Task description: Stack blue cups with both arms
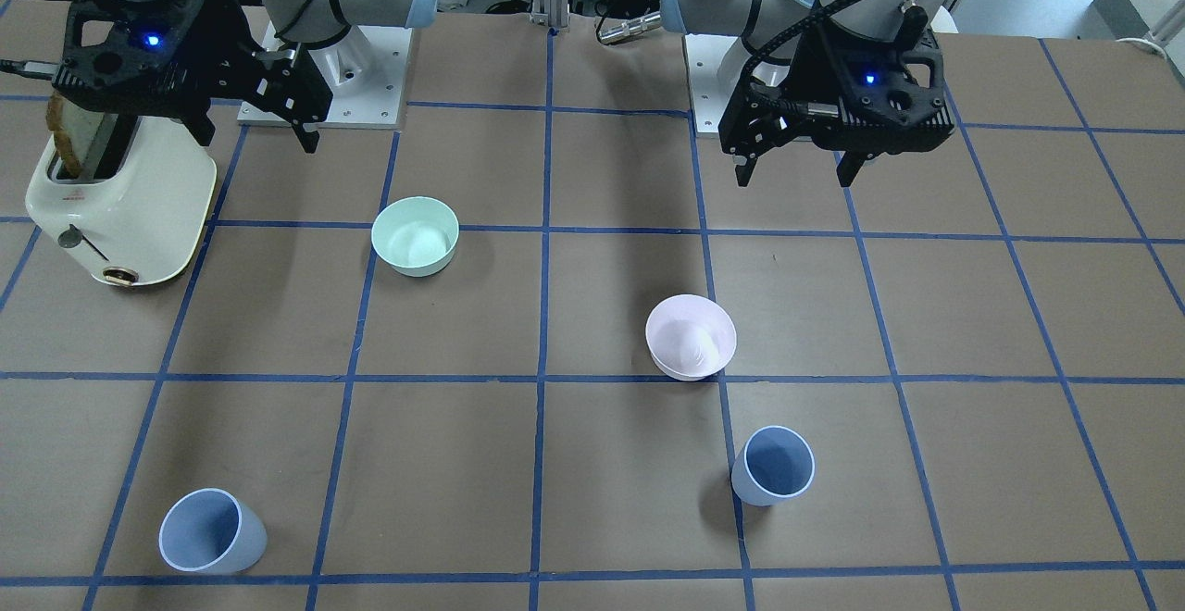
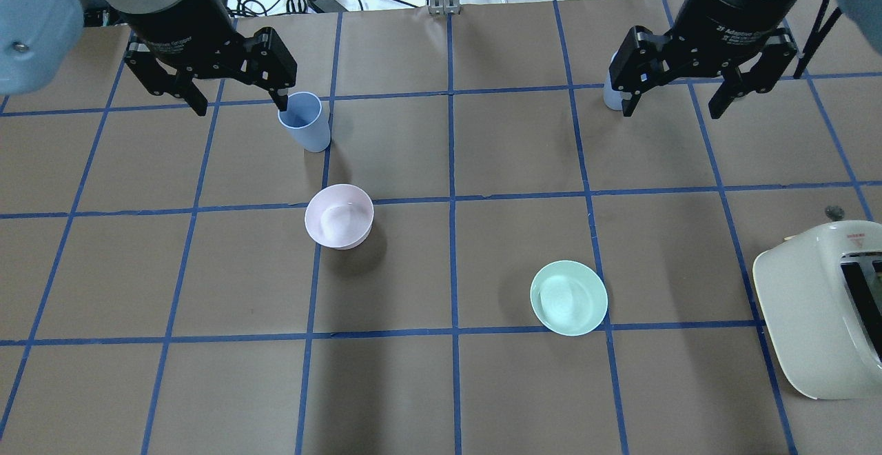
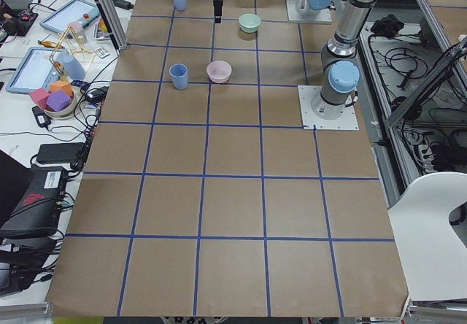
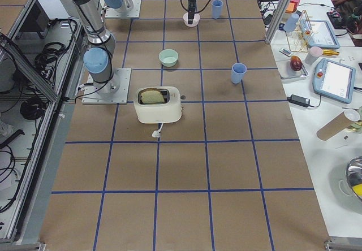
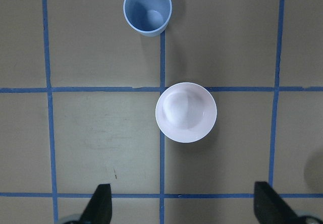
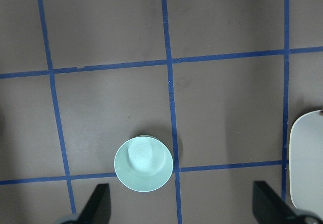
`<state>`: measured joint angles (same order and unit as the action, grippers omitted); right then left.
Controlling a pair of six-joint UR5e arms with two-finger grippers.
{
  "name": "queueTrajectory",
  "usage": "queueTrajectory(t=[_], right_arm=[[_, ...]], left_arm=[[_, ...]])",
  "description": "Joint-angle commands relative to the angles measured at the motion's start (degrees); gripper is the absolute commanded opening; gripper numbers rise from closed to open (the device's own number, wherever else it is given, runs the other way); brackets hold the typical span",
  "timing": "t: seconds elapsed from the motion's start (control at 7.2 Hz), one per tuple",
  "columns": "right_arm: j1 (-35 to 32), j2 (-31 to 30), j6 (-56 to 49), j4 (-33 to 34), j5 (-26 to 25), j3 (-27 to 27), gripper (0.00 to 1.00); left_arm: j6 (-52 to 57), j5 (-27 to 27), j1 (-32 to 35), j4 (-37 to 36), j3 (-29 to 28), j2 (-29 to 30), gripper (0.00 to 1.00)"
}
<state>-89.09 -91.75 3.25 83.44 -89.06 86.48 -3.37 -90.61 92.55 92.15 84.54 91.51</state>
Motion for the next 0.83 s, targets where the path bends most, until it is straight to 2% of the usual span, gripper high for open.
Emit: queueTrajectory(t=[0.0, 0.69], right_arm=[[0.1, 0.1, 0.0, 0.1, 0.0, 0.0, 1.0], [0.1, 0.1, -0.4, 0.1, 0.0, 0.3, 1.0]], left_arm=[[-0.1, 0.0, 0.0, 0.0, 0.0, 0.1, 1.0], [-0.3, -0.4, 0.0, 0.7, -0.1, 0.2, 1.0]])
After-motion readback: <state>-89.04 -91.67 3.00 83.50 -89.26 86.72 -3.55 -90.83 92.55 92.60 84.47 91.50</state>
